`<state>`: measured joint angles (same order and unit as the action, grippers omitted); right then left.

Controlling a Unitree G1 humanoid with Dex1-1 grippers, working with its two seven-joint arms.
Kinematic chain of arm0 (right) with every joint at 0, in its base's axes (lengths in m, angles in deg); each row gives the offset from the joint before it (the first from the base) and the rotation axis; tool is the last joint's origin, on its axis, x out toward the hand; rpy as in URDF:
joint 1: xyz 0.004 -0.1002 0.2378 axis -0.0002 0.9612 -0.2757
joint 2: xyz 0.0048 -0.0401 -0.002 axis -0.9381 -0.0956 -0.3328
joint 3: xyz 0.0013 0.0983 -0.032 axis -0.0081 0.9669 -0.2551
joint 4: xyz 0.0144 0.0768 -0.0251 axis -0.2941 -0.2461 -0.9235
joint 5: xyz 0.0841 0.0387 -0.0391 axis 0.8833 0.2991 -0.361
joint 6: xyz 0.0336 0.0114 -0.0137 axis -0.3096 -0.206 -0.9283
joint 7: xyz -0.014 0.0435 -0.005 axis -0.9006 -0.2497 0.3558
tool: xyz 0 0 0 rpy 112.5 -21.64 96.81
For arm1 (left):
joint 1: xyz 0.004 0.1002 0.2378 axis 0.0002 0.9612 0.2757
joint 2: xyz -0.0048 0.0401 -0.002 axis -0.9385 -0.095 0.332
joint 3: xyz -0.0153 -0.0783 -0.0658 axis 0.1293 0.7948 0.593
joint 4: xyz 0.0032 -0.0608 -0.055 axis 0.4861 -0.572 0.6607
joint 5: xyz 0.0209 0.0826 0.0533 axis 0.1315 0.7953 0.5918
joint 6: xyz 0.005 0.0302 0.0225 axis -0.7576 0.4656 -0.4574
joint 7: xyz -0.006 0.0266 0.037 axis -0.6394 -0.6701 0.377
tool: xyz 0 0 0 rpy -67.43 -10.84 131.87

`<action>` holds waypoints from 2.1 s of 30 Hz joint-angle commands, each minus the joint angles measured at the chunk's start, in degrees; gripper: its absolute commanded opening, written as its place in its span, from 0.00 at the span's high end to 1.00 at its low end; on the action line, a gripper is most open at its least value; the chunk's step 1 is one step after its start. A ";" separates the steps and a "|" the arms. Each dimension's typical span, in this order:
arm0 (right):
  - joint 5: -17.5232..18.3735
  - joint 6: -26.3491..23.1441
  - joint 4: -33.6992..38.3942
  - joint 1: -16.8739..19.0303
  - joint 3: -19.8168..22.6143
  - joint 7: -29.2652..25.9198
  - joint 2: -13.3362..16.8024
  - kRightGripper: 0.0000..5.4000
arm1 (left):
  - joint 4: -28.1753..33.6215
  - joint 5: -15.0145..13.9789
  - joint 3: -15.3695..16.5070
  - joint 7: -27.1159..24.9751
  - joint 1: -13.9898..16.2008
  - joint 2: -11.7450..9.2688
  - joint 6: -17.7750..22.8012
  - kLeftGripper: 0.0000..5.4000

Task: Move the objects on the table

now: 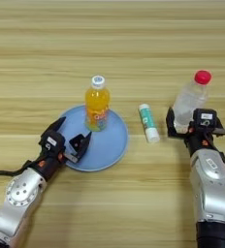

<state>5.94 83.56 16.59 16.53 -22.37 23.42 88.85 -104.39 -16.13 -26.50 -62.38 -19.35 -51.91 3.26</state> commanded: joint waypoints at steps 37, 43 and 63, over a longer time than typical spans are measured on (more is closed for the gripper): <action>-0.51 -0.32 -0.80 -0.33 -1.01 1.12 -0.82 0.00 | 2.51 2.37 -2.33 0.44 -5.46 0.51 7.10 0.00; -0.49 -0.21 -0.96 -0.42 -1.25 1.30 -0.81 0.00 | 0.58 2.40 -2.00 0.72 -7.39 0.64 7.17 0.00; -0.44 0.24 -2.30 -1.34 -1.48 1.38 -0.95 0.00 | -10.33 1.65 -1.13 0.88 -14.87 2.92 5.05 0.00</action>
<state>5.73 83.77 14.69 16.02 -23.67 24.54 88.12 -113.29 -14.29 -27.92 -61.59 -32.88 -49.79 8.84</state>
